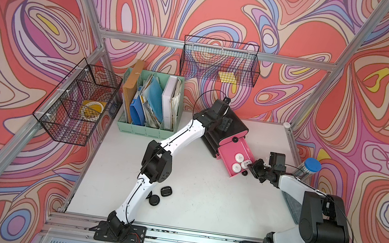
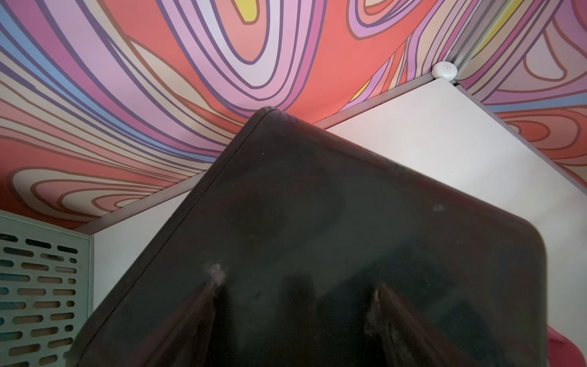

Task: Put the bluetooth earphones in the drawer according to color
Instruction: Close the drawer of the storage box.

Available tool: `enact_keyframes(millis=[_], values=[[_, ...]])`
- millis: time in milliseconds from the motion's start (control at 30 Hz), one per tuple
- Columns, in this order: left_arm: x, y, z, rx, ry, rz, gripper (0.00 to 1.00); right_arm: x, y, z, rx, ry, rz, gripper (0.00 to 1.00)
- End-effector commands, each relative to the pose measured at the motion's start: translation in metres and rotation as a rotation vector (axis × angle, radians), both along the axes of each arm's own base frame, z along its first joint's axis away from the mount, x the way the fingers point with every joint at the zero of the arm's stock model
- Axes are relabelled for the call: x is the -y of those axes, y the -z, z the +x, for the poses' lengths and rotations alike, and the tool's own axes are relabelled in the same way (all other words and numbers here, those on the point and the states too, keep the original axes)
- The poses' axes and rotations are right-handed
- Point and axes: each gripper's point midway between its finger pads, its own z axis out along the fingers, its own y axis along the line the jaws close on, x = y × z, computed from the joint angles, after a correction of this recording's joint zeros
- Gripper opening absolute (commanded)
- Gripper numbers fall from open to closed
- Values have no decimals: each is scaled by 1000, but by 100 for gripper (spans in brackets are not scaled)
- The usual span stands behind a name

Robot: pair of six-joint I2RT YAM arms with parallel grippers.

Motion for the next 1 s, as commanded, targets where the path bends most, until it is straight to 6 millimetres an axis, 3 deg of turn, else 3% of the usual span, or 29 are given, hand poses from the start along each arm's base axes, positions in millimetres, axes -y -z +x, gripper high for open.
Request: enact_keyframes(millis=[0,33,367,967], values=[[-13,91,-31,-254,19,132,84,4,0,-2,-65,15,-44,4],[-13,92,-31,-256,20,132,84,5,-2,-1,-80,22,-49,0],[-10,98,-33,-274,30,121,84,-4,-41,9,-116,49,-51,0],[-9,110,-39,-305,34,111,83,-35,-107,44,-6,101,178,0]])
